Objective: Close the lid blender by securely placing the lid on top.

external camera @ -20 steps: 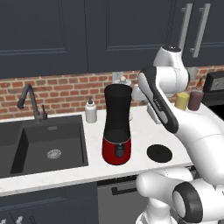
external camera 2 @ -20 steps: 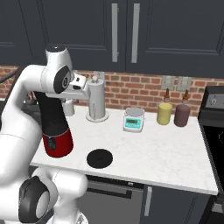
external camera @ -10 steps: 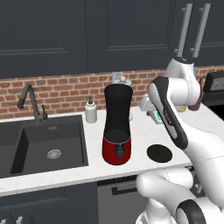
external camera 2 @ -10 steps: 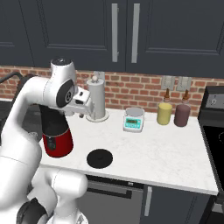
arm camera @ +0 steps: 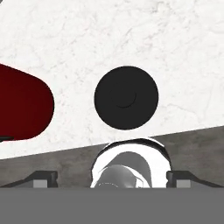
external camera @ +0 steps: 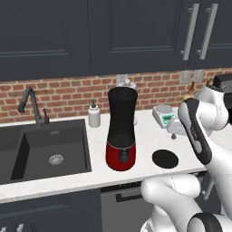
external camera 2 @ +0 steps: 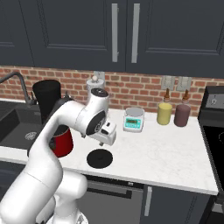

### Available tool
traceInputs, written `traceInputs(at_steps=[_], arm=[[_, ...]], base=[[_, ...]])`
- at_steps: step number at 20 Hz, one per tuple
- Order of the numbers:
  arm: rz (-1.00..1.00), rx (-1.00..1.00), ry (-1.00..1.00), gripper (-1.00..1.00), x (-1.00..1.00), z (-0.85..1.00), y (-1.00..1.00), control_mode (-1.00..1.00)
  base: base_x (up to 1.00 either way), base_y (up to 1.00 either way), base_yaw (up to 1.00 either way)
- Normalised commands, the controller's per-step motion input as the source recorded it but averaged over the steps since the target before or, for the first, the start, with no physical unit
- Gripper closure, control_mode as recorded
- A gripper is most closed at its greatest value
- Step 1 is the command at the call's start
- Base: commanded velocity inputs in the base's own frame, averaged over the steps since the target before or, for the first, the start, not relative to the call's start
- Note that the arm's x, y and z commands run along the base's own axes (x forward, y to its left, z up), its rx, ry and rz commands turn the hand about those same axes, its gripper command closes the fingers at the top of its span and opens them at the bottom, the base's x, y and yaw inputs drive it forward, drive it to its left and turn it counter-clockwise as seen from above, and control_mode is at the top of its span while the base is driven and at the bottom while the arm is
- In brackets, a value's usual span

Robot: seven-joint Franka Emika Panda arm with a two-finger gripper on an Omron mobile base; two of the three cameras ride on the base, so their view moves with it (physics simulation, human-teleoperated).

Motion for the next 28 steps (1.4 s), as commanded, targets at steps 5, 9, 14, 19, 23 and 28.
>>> traceInputs(at_steps=[5, 9, 14, 19, 23, 28], arm=[[0.00, 0.00, 0.09, -1.00, 0.34, -0.55, 0.00, -1.00], [0.00, 0.00, 0.06, -1.00, 0.35, -0.49, 0.00, -1.00], [0.00, 0.00, 0.02, -1.00, 0.16, -0.43, 0.00, -1.00], [0.00, -0.04, 0.01, -1.00, 0.13, -0.42, 0.00, -1.00], [0.00, -0.05, 0.06, -1.00, 0.24, -0.26, 0.00, -1.00], [0.00, -0.04, 0.04, -1.00, 0.14, -0.16, 0.01, -1.00]], base=[[0.00, 0.00, 0.00], [0.00, 0.00, 0.00], [0.00, 0.00, 0.00], [0.00, 0.00, 0.00], [0.00, 0.00, 0.00], [0.00, 0.00, 0.00]])
